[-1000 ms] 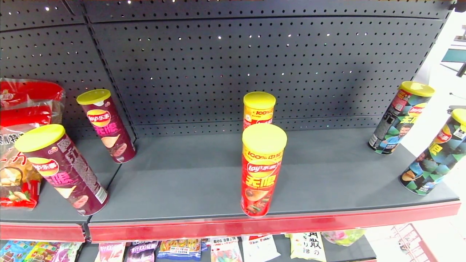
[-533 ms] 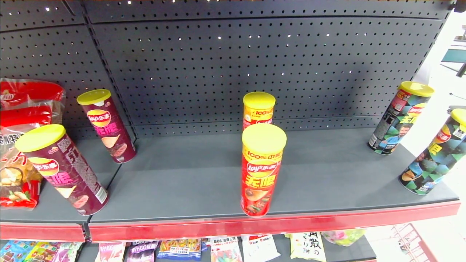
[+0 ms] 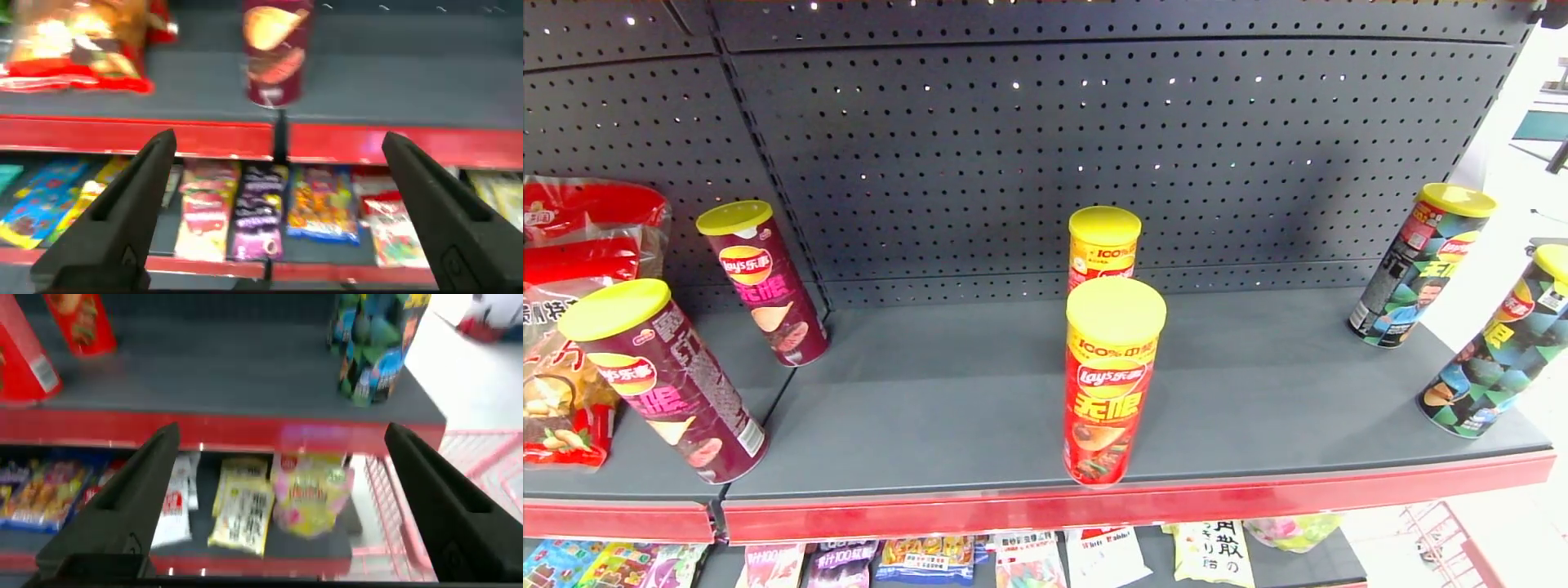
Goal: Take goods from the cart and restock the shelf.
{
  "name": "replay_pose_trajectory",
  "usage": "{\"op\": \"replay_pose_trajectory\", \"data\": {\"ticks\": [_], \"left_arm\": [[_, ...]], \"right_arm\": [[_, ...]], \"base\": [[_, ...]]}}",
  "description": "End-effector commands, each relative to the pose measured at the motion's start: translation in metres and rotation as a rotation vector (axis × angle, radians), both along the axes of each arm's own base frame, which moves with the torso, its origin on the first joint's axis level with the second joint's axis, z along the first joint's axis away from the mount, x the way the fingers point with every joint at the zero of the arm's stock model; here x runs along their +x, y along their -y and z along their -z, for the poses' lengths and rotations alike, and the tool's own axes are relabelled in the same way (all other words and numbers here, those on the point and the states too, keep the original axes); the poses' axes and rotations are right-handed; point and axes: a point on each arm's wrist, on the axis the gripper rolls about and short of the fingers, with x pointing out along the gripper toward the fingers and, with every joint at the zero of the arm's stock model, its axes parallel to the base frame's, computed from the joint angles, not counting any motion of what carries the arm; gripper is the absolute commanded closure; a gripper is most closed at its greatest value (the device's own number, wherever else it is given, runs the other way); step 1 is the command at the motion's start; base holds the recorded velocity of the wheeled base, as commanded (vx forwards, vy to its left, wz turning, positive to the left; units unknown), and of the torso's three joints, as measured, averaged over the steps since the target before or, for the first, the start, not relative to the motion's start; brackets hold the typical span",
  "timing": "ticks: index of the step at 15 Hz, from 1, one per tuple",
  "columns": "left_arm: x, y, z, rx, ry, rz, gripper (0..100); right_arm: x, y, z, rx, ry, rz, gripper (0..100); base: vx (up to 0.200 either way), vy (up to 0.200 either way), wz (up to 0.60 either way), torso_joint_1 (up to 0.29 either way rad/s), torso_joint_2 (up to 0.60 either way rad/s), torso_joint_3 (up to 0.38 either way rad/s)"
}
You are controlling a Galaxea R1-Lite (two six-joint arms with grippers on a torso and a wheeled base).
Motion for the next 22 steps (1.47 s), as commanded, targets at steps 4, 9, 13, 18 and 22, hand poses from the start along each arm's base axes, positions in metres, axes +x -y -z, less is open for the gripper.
{"op": "replay_pose_trajectory", "data": {"ticks": [4, 9, 13, 18, 22], "left_arm": [[0.0017, 0.007, -0.0001, 0.006, 0.026, 0.062, 0], [0.0018, 0.0069, -0.0002, 0.032, 0.02, -0.061, 0], [0.0021, 0.0076, -0.0019, -0.004, 0.038, -0.011, 0], [0.0015, 0.0047, 0.0004, -0.008, 0.014, 0.201, 0], [-0.0059, 0.0038, 0.0073, 0.026, 0.062, 0.075, 0]], "right_arm": [[0.0016, 0.0003, 0.0123, 0.044, -0.049, 0.001, 0], [0.0013, 0.0003, 0.0124, 0.044, -0.044, 0.004, 0], [0.0012, 0.0003, 0.0125, 0.046, -0.042, 0.003, 0], [0.0012, 0.0003, 0.0125, 0.047, -0.043, 0.001, 0], [0.0011, 0.0002, 0.0125, 0.047, -0.041, -0.001, 0]], "base": [[0.0, 0.0, 0.0, 0.0, 0.0, 0.0], [0.0, 0.0, 0.0, 0.0, 0.0, 0.0], [0.0, 0.0, 0.0, 0.0, 0.0, 0.0], [0.0, 0.0, 0.0, 0.0, 0.0, 0.0], [0.0, 0.0, 0.0, 0.0, 0.0, 0.0]]}}
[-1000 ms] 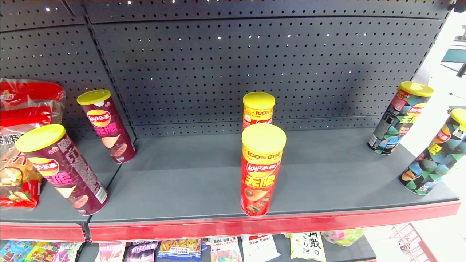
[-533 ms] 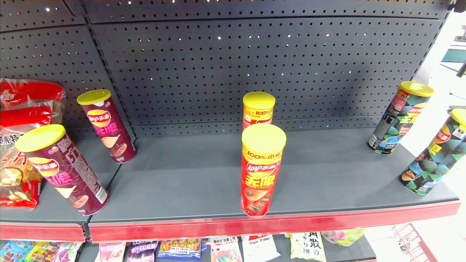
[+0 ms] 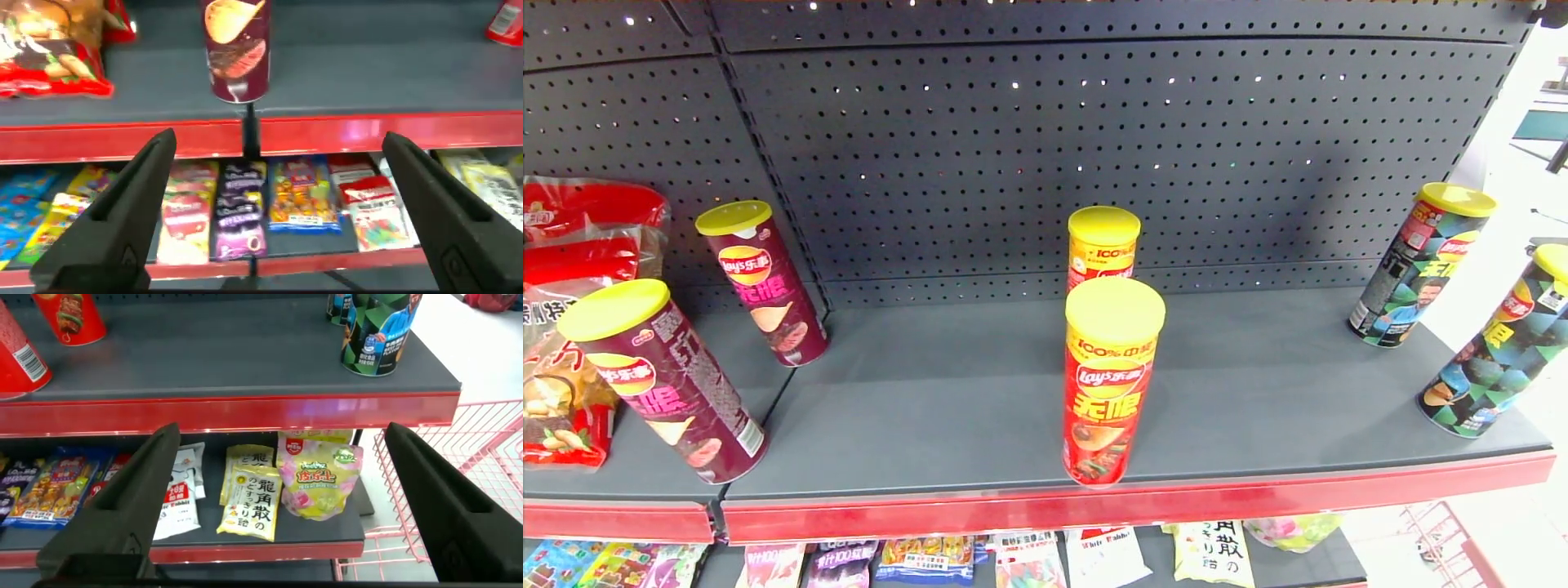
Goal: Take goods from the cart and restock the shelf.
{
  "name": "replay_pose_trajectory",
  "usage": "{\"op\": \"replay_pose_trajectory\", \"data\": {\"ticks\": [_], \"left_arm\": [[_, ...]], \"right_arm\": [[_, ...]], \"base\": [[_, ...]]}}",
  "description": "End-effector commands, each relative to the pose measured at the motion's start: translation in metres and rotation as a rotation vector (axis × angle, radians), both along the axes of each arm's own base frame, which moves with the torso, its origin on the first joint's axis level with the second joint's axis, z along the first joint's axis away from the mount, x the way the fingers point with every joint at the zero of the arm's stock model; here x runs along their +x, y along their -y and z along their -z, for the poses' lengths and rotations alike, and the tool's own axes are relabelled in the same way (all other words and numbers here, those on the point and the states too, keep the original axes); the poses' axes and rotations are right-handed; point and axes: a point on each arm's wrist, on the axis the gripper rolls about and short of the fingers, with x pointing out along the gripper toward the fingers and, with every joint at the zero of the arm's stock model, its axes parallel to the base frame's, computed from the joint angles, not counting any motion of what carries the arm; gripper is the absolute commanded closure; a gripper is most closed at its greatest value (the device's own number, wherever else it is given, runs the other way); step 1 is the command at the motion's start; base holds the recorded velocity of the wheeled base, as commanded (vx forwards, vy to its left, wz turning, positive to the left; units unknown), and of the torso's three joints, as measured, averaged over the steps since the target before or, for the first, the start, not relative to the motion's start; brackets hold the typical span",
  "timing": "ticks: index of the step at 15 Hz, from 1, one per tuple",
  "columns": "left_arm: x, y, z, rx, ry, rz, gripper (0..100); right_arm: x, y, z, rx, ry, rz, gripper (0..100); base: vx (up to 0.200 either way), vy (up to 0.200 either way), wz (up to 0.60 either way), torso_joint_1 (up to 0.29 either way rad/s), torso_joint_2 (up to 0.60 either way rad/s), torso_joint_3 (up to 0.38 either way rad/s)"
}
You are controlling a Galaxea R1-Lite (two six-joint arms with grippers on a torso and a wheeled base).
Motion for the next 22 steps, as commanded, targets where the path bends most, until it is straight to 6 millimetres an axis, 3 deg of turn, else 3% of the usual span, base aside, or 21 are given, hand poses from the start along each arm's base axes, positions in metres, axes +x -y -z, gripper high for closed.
{"op": "replay_pose_trajectory", "data": {"ticks": [1, 22], "left_arm": [[-0.0056, 0.0006, 0.0025, -0.003, 0.062, -0.055, 0], [-0.0055, 0.0006, 0.0029, 0.0, 0.06, -0.056, 0]], "right_arm": [[-0.0001, 0.0, 0.0, -0.002, 0.001, 0.0, 0], [-0.0002, 0.0, 0.0001, 0.0, 0.003, 0.001, 0]], "base": [[0.0, 0.0, 0.0, 0.0, 0.0, 0.0], [0.0, 0.0, 0.0, 0.0, 0.0, 0.0]]}}
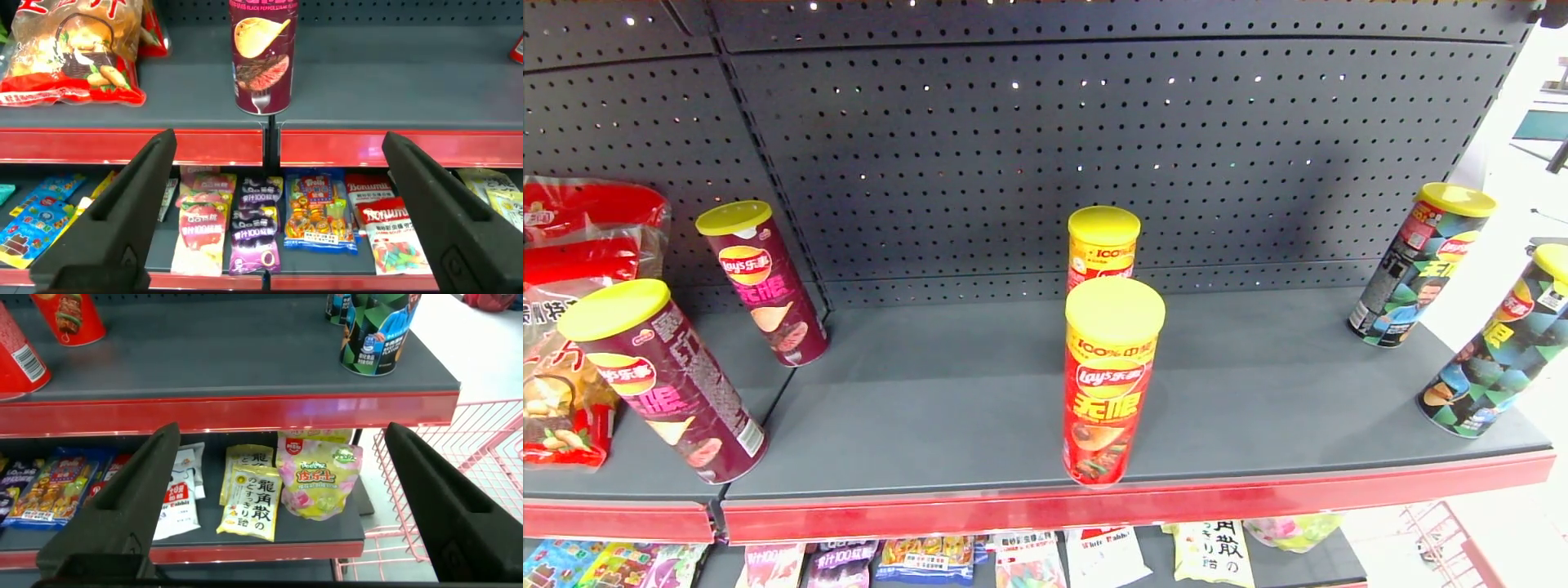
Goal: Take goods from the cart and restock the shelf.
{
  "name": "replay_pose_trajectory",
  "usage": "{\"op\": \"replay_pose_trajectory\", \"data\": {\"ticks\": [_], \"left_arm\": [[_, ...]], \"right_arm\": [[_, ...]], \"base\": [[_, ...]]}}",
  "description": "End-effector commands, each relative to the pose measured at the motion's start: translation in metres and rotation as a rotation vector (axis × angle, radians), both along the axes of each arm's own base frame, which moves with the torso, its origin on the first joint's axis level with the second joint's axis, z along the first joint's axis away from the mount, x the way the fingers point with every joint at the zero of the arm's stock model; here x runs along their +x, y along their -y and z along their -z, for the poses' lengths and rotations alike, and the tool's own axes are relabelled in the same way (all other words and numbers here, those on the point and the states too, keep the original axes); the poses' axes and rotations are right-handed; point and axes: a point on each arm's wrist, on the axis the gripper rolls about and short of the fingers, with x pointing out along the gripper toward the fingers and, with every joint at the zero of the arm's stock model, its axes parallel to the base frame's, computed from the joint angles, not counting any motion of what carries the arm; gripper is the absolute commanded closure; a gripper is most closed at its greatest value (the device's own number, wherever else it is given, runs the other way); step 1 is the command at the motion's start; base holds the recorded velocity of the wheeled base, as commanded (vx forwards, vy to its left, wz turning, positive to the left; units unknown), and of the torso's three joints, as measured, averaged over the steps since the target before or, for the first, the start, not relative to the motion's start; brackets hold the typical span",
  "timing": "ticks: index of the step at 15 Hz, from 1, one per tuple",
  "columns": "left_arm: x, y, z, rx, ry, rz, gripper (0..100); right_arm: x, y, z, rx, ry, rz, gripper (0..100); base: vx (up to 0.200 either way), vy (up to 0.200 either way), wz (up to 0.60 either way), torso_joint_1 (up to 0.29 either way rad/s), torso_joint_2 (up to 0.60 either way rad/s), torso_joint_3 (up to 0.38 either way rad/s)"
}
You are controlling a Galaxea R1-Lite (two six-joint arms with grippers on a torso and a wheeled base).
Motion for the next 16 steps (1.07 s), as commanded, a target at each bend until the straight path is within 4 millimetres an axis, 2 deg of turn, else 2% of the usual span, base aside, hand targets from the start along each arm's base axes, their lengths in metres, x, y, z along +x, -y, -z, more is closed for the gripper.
{"op": "replay_pose_trajectory", "data": {"ticks": [1, 16], "left_arm": [[-0.0001, 0.0, 0.0, -0.001, 0.001, -0.001, 0], [-0.0001, 0.0, 0.0, -0.001, 0.001, -0.001, 0]], "right_arm": [[0.0, 0.0, 0.0, -0.002, 0.001, -0.001, 0], [0.0, 0.0, 0.0, 0.0, 0.001, -0.001, 0]], "base": [[0.0, 0.0, 0.0, 0.0, 0.0, 0.0], [0.0, 0.0, 0.0, 0.0, 0.0, 0.0]]}}
